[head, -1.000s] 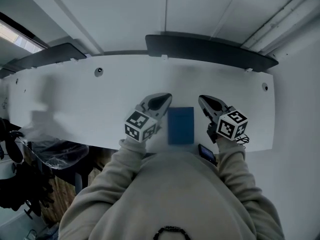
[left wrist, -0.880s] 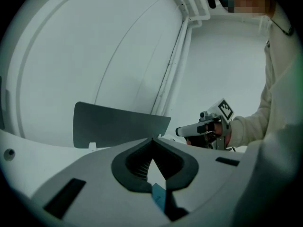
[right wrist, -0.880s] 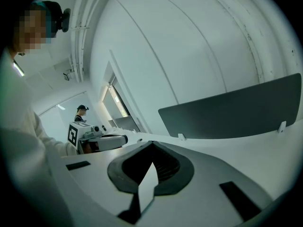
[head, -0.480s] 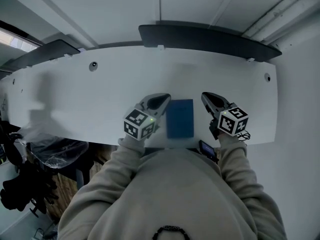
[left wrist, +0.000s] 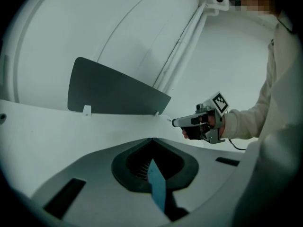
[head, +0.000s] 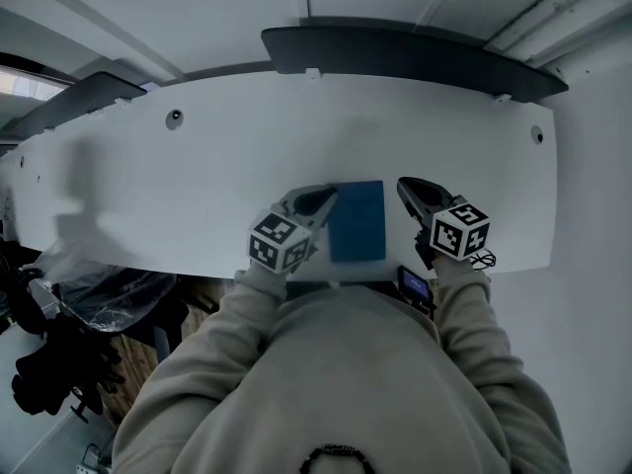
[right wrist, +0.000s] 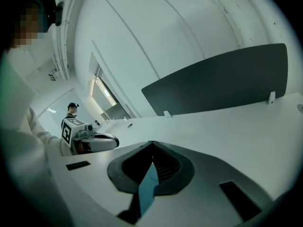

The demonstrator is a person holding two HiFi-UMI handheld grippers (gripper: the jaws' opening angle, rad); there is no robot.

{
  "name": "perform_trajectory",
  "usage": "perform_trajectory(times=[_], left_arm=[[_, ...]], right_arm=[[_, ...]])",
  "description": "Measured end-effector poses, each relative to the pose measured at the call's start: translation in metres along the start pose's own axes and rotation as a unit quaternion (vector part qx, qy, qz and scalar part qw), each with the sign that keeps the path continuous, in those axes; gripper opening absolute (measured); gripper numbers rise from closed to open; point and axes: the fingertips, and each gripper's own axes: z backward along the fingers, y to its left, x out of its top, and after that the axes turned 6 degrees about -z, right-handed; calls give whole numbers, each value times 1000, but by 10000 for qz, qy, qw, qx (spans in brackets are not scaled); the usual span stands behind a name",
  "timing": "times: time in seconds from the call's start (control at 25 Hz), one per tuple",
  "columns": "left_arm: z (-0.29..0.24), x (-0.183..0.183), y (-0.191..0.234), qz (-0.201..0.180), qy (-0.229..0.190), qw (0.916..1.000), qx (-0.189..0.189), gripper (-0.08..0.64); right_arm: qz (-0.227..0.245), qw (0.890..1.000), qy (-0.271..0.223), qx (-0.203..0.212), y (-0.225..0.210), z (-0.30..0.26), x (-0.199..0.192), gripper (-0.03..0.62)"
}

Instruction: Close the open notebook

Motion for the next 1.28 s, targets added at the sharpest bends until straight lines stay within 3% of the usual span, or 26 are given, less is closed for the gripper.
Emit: perform_trajectory(times=[0.88,1.28], left_arm=[[-11,-66,-12,324,556,9978,-183,3],[-13,-116,-16,413,1105,9924,-350,3]], right_arm=[[-424,9983,368,141,-20,-13,-52,20],[-701,9963,501,83,-34,-17,-80,20]])
